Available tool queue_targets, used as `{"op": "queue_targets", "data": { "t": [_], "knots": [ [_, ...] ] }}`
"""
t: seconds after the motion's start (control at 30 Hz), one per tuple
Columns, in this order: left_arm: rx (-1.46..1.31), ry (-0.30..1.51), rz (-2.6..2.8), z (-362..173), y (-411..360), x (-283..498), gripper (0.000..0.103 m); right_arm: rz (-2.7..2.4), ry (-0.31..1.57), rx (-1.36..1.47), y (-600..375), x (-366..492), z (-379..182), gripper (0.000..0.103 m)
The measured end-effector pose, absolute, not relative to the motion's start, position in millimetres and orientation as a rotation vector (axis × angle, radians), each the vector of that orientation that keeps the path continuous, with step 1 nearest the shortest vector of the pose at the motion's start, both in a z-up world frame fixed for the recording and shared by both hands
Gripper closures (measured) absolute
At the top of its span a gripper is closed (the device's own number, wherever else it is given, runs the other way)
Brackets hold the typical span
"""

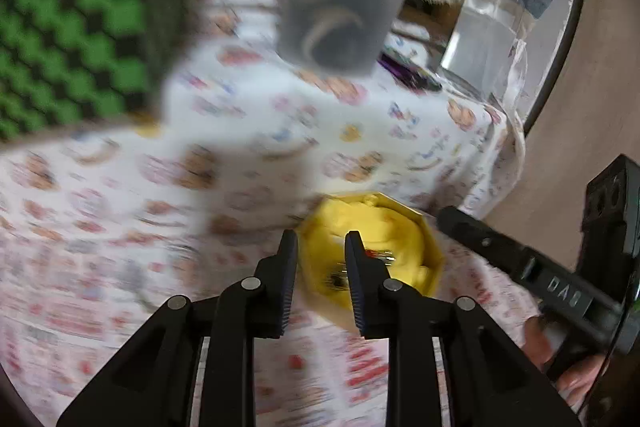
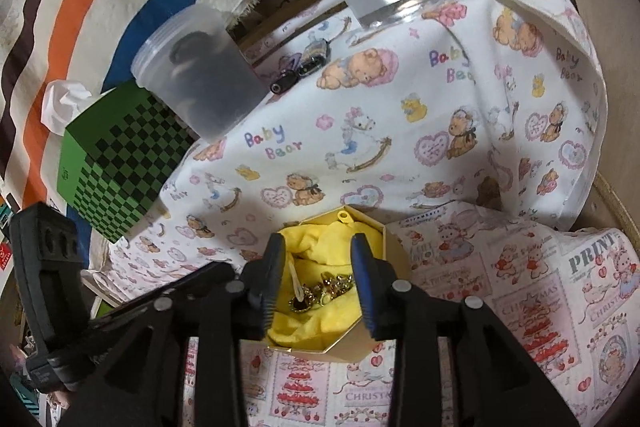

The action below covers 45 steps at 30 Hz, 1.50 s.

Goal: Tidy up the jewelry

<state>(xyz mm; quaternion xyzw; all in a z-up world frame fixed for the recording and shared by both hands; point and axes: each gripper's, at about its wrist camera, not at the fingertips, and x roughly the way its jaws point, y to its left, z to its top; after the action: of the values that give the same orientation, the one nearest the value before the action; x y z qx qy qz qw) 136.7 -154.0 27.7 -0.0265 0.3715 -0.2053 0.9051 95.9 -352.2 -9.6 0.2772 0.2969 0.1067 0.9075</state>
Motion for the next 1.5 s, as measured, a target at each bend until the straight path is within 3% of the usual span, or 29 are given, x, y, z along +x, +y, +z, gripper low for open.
{"op": "queue_targets", "data": {
  "t": [0.07,0.13,0.23,0.33,0.37,0.5,0.67,0.83,1.23,1.5],
  "knots": [
    [-0.014,0.718,-0.39,37,-144,126,0.071,0.214,0.595,0.554,-350,92,-4,0.066],
    [0.028,0.661,-0.353,46,-133,113,0.064,0.196,0.569,0.511,-345,87,2,0.054],
    [0.049,0.593,-0.319,57,-114,97,0.059,0.196,0.547,0.445,-334,81,11,0.047],
    [0.041,0.554,-0.299,65,-98,86,0.045,0.187,0.516,0.409,-325,74,18,0.033],
    [0.034,0.545,-0.293,67,-91,83,0.039,0.187,0.505,0.395,-322,72,20,0.032],
    [0.026,0.52,-0.254,70,-75,75,0.035,0.175,0.485,0.354,-314,67,25,0.023],
    [0.019,0.491,-0.207,63,-56,64,0.021,0.163,0.474,0.323,-305,65,26,0.016],
    [-0.011,0.502,-0.159,55,-33,63,0.019,0.148,0.466,0.291,-296,62,27,0.008],
    [-0.131,0.483,-0.021,62,21,71,0.009,0.178,0.482,0.157,-240,41,46,0.004],
    [-0.138,0.451,0.039,67,39,70,0.008,0.256,0.68,0.099,-172,78,23,0.004]
  ]
}}
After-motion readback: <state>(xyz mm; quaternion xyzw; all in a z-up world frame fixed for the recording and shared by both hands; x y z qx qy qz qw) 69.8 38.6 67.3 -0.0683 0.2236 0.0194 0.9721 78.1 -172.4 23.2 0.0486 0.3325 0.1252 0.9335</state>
